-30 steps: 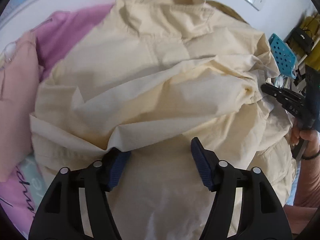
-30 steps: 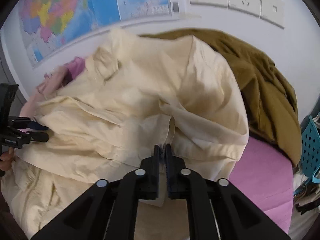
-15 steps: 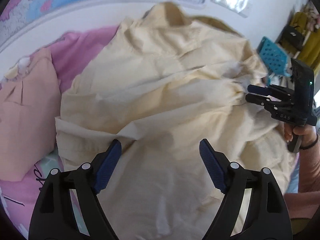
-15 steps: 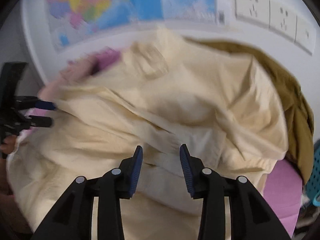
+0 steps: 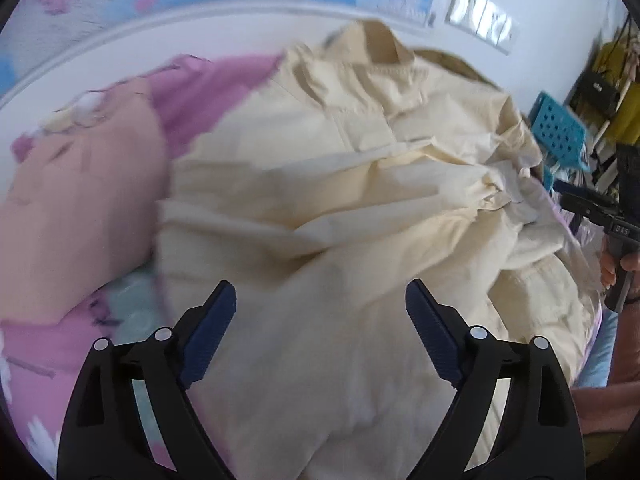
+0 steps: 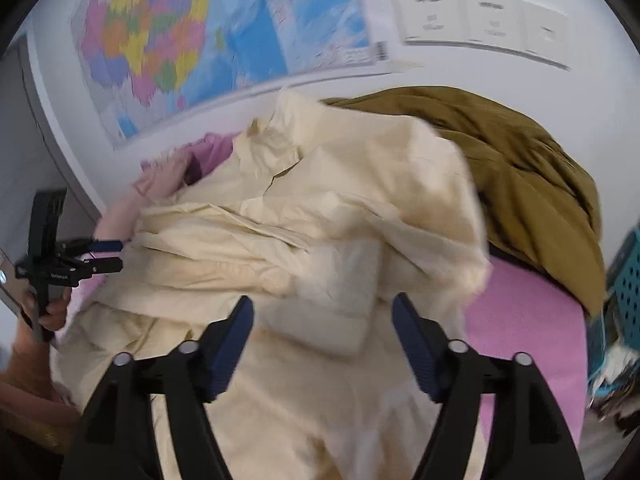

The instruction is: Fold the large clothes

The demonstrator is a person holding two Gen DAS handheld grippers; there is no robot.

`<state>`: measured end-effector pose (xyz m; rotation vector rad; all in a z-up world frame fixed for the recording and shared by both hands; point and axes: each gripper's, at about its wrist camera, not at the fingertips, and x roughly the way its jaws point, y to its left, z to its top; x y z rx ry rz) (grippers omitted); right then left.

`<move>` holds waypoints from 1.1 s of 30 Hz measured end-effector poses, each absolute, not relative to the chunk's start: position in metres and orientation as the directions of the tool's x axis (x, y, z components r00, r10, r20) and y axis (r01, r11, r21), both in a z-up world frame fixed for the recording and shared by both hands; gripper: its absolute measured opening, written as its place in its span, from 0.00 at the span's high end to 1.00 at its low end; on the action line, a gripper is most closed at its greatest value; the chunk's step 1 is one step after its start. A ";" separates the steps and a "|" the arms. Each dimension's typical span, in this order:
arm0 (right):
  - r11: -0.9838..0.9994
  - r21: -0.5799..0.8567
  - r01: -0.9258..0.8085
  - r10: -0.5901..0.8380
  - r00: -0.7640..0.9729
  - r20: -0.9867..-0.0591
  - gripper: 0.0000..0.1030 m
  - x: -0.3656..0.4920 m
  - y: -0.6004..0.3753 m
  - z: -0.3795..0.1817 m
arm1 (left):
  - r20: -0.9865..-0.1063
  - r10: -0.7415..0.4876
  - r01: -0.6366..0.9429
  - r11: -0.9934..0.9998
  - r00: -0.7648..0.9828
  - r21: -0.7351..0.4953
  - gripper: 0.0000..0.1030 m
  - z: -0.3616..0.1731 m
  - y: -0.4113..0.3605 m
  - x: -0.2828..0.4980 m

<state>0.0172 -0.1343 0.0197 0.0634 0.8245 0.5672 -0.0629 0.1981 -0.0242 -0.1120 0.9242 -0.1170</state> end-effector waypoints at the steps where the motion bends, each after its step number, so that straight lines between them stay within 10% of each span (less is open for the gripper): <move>1: 0.848 0.291 -0.444 0.512 0.538 -0.670 0.27 0.011 -0.145 0.019 | -0.782 -0.148 0.048 0.988 0.605 -0.150 0.16 -0.022 0.203 -0.069; 17: 0.826 0.497 -0.266 0.561 0.474 -0.679 0.15 -0.057 -0.218 -0.043 | -0.794 -0.190 -0.121 0.942 0.577 -0.313 0.15 -0.073 0.246 -0.177; 33: 0.685 0.636 -0.357 0.728 0.383 -0.569 0.06 -0.083 -0.207 -0.068 | -0.718 -0.451 0.068 0.867 0.530 -0.494 0.05 -0.096 0.193 -0.199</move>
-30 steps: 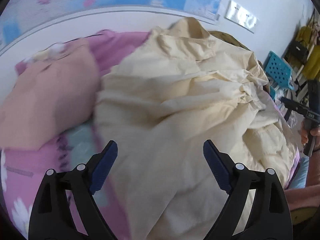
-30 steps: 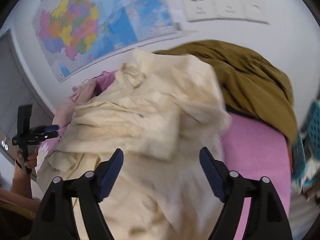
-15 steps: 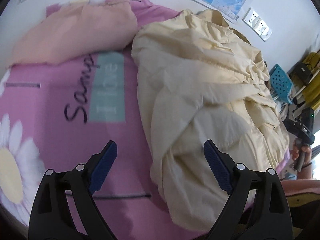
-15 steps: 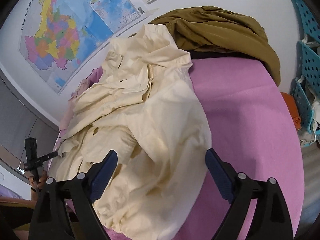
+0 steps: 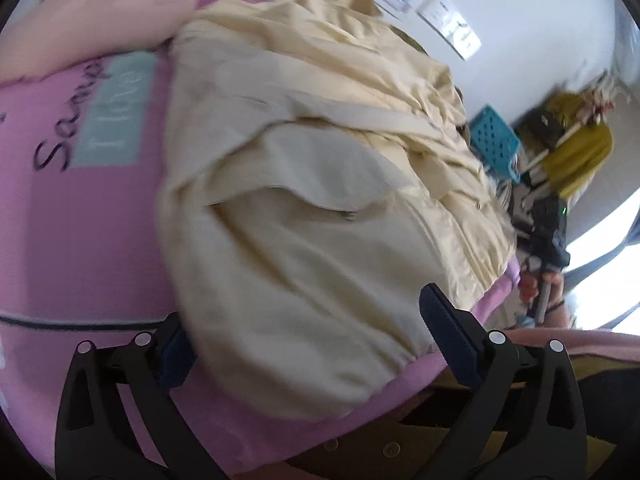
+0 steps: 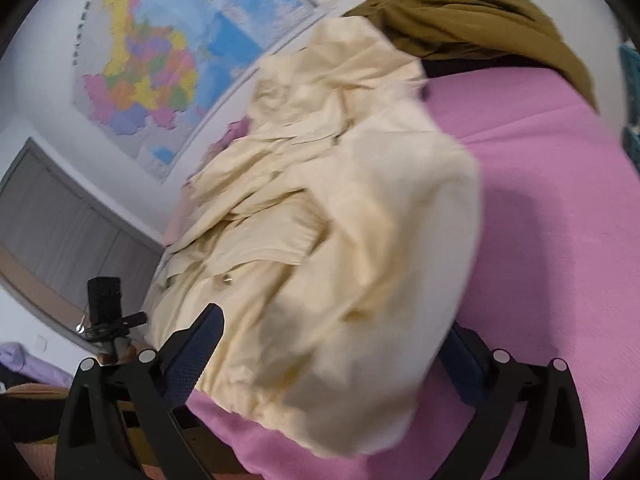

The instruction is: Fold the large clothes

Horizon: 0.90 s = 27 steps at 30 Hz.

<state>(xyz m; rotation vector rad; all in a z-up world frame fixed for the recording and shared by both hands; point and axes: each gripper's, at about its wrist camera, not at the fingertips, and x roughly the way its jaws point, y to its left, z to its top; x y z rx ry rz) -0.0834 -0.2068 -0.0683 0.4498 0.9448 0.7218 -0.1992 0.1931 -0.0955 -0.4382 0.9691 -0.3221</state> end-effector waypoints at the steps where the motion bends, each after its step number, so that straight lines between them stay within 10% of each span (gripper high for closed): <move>1: 0.666 0.646 -0.373 0.745 0.365 -0.558 0.12 -0.084 -0.201 -0.069 | -0.716 -0.455 0.073 0.865 0.529 -0.496 0.05 -0.096 0.189 -0.196; 3: 0.641 0.660 -0.391 0.767 0.341 -0.543 0.35 -0.085 -0.190 -0.071 | -0.715 -0.446 0.063 0.867 0.539 -0.494 0.08 -0.095 0.184 -0.192; 5: 0.638 0.666 -0.387 0.770 0.342 -0.538 0.68 -0.087 -0.187 -0.073 | -0.729 -0.403 0.027 0.884 0.554 -0.467 0.39 -0.095 0.182 -0.191; 8: 0.604 0.700 -0.381 0.794 0.365 -0.486 0.83 -0.093 -0.197 -0.065 | -0.707 -0.412 -0.030 0.853 0.574 -0.521 0.69 -0.089 0.204 -0.195; 18: 0.515 0.677 -0.525 0.857 0.331 -0.395 0.82 -0.152 -0.190 -0.013 | -0.626 -0.423 0.060 0.855 0.655 -0.514 0.71 -0.041 0.218 -0.237; 27: 0.547 0.736 -0.399 0.837 0.252 -0.485 0.35 -0.151 -0.188 -0.070 | -0.686 -0.481 0.024 0.828 0.546 -0.561 0.32 -0.097 0.218 -0.222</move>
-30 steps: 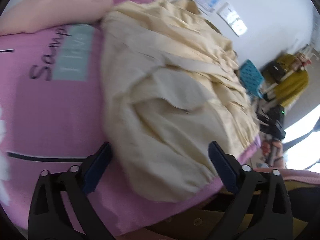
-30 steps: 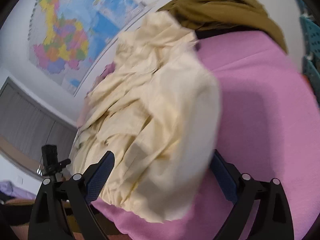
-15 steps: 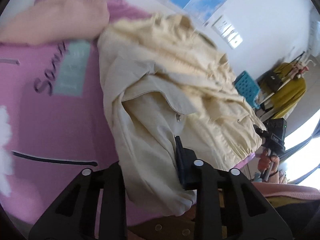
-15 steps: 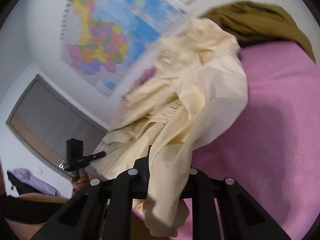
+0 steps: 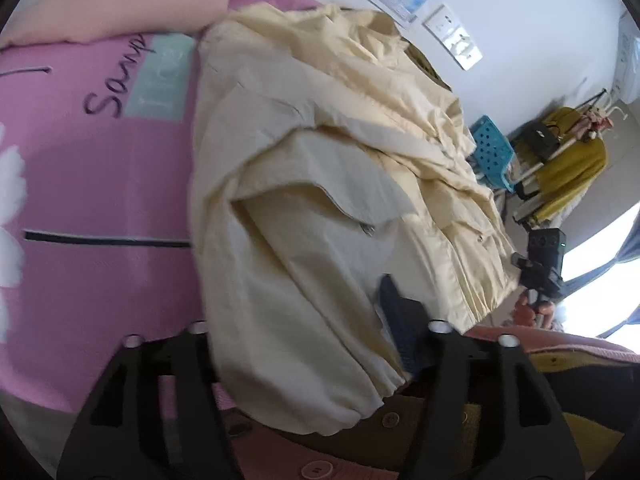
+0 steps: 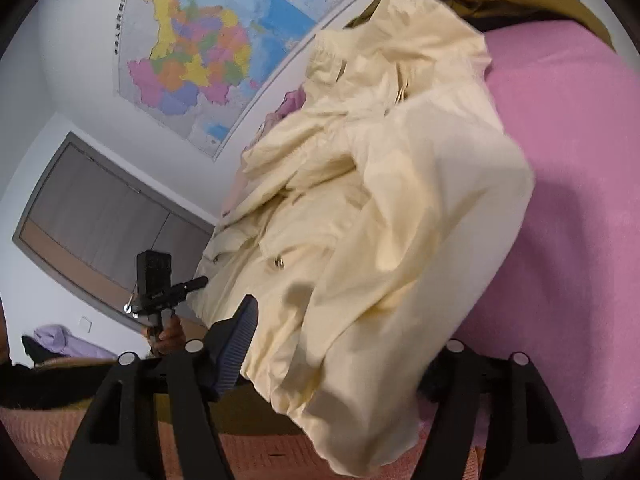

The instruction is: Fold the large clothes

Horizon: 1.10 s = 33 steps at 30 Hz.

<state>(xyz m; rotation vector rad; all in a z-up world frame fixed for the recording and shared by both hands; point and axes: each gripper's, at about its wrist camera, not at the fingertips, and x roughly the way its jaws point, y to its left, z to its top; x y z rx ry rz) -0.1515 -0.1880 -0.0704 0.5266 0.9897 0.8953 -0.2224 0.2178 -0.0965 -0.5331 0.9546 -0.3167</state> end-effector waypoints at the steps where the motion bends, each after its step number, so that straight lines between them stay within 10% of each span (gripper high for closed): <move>1: 0.547 0.734 -0.403 0.837 0.245 -0.490 0.35 -0.153 -0.186 -0.072 | -0.682 -0.494 0.042 0.825 0.540 -0.564 0.28 -0.098 0.214 -0.221; 3: 0.538 0.733 -0.416 0.842 0.239 -0.483 0.42 -0.158 -0.183 -0.073 | -0.693 -0.485 0.055 0.838 0.533 -0.543 0.27 -0.098 0.205 -0.217; 4: 0.548 0.723 -0.422 0.836 0.243 -0.492 0.61 -0.159 -0.181 -0.071 | -0.702 -0.468 0.050 0.849 0.537 -0.527 0.31 -0.097 0.201 -0.216; 7: 0.522 0.749 -0.409 0.853 0.266 -0.449 0.81 -0.157 -0.183 -0.065 | -0.692 -0.468 0.016 0.834 0.549 -0.552 0.68 -0.093 0.208 -0.215; 33: 0.432 0.793 -0.429 0.868 0.436 -0.237 0.85 -0.072 -0.186 0.049 | -0.624 -0.418 0.037 0.848 0.660 -0.528 0.75 0.033 0.236 -0.156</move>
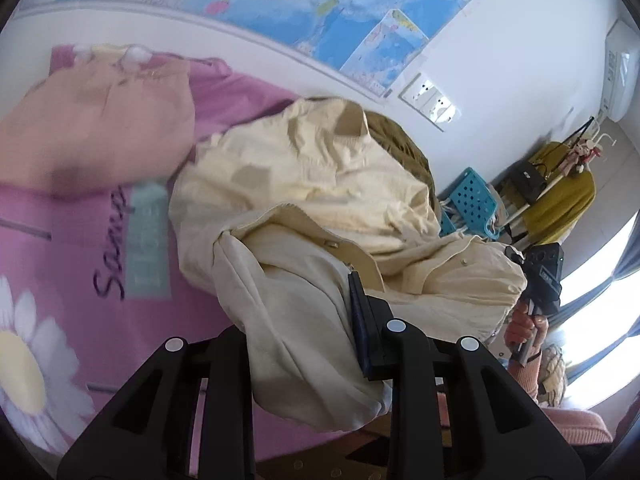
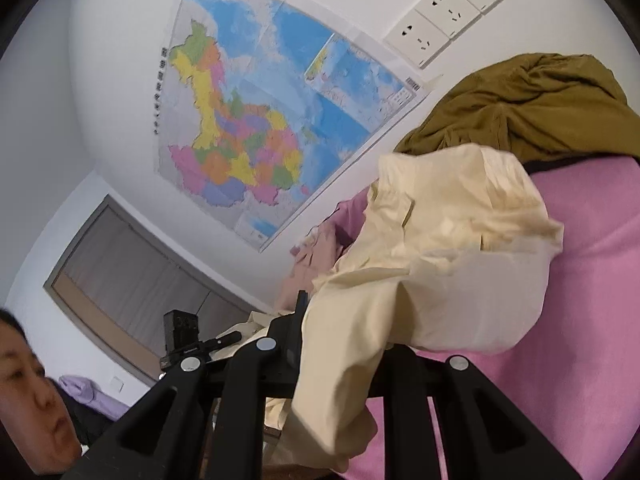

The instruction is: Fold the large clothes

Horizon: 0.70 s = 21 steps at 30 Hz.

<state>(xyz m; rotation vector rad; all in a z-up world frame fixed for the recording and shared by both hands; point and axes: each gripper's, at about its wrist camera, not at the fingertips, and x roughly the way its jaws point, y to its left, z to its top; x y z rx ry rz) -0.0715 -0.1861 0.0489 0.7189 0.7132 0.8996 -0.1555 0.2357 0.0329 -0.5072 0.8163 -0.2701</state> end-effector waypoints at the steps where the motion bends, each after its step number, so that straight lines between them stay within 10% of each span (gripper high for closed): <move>1: 0.430 0.794 -0.429 0.869 0.437 -0.234 0.85 -0.067 -0.186 0.051 | -0.626 -0.413 0.034 0.850 0.661 -0.526 0.75 0.036 0.237 -0.150; 21: 0.468 0.825 -0.316 0.827 0.486 -0.283 0.83 0.021 -0.179 0.067 | -0.677 -0.349 -0.032 0.876 0.647 -0.482 0.74 0.061 0.255 -0.049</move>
